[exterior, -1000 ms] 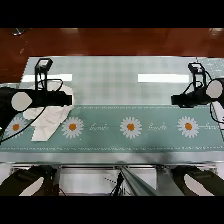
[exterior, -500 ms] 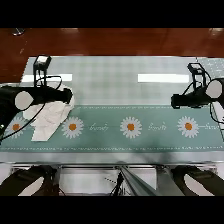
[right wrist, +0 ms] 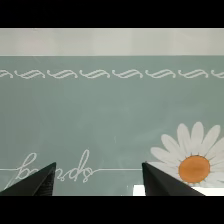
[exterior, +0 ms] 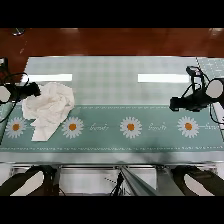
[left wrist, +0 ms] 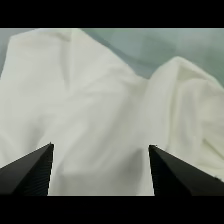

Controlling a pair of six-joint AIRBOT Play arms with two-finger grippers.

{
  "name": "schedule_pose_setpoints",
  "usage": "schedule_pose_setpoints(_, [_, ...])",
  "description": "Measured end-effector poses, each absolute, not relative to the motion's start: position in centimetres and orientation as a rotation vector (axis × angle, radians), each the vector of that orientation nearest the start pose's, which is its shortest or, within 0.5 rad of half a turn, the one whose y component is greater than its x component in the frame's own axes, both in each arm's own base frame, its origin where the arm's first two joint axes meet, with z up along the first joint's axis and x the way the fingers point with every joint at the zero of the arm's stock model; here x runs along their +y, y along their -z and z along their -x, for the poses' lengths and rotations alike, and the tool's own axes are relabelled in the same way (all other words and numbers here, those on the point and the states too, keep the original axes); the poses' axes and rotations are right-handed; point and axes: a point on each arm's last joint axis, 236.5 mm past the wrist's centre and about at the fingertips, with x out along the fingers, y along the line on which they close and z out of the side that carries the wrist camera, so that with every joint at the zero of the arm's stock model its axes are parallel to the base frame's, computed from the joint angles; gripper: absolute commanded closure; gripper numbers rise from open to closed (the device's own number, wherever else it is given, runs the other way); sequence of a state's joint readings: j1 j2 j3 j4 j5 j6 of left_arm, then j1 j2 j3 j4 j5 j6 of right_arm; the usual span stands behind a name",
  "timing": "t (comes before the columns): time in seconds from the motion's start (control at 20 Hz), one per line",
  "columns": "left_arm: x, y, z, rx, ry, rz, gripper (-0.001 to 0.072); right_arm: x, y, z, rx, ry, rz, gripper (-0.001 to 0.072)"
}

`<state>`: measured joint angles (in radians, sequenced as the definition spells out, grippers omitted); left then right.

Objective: Fold the shirts.

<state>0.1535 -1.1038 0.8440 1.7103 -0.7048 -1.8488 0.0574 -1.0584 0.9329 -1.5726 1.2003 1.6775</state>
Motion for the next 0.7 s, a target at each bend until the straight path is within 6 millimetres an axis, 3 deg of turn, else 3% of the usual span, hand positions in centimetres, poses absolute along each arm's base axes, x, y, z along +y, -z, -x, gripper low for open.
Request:
schedule_pose_setpoints(0.1, [8.1,2.2,-38.5,1.001,-0.307,0.218,0.0007,2.0,-0.2,-31.1,1.324,0.017,-0.062,0.009])
schedule_pose_setpoints(0.25, [5.6,6.2,-37.6,1.142,-0.223,0.222,0.0008,2.2,-0.3,-31.2,1.321,0.012,-0.07,0.009])
schedule_pose_setpoints(0.3, [4.9,7.3,-37.0,1.19,-0.199,0.214,0.0038,2.3,-0.3,-31.2,1.321,0.01,-0.074,0.009])
schedule_pose_setpoints(0.35, [4.3,8.3,-36.4,1.237,-0.176,0.201,0.0389,2.3,-0.3,-31.2,1.321,0.01,-0.075,0.009])
schedule_pose_setpoints(0.4, [3.9,9.0,-35.9,1.274,-0.161,0.192,0.0679,2.3,-0.3,-31.2,1.321,0.011,-0.077,0.009])
schedule_pose_setpoints(0.5, [3.2,9.7,-35.0,1.334,-0.134,0.178,0.0682,2.4,-0.3,-31.2,1.322,0.014,-0.086,0.0091])
schedule_pose_setpoints(0.6, [2.8,9.1,-34.5,1.375,-0.11,0.169,0.0682,2.7,-0.3,-31.2,1.321,0.012,-0.104,0.0091])
schedule_pose_setpoints(0.7, [1.8,5.8,-36.3,1.308,-0.063,0.178,0.0682,3.0,-0.9,-31.3,1.303,0.002,-0.119,0.009])
